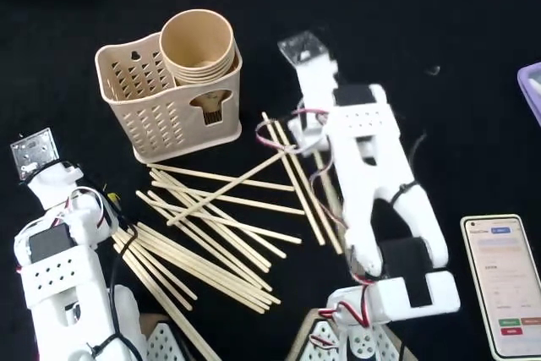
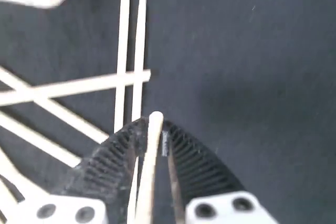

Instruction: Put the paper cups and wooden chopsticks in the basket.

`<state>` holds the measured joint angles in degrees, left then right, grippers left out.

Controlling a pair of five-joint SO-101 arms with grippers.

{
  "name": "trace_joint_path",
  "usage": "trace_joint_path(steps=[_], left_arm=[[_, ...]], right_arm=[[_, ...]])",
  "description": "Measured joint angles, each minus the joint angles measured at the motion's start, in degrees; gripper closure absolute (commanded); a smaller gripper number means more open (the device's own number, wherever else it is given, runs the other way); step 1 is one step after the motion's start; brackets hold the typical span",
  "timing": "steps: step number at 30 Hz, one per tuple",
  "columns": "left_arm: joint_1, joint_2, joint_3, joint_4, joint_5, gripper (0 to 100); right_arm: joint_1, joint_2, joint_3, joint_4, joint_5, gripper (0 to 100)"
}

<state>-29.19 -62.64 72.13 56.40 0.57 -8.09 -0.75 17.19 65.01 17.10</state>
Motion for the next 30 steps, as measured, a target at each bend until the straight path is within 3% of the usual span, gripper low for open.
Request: trace_joint_path(steps=[8,14,19,25,30], left_arm=[[0.0,0.0,0.0,0.0,0.0,78],[0.0,0.0,0.0,0.0,0.0,78],[0.0,0.0,0.0,0.0,0.0,78],[0.0,0.0,0.0,0.0,0.0,78],[0.0,0.0,0.0,0.0,0.0,78]], right_arm=[[-3.87,9.93,-7.3,-0.88,2.29,98.1],[-6.59,14.33,-7.3,-0.97,-0.79,83.8],[-7.56,13.71,-7.12,-0.18,-1.93,86.9],[-7.56,5.1,4.92,-0.62,0.09,86.5],[-7.56,-5.01,20.84,-8.0,4.31,76.9]])
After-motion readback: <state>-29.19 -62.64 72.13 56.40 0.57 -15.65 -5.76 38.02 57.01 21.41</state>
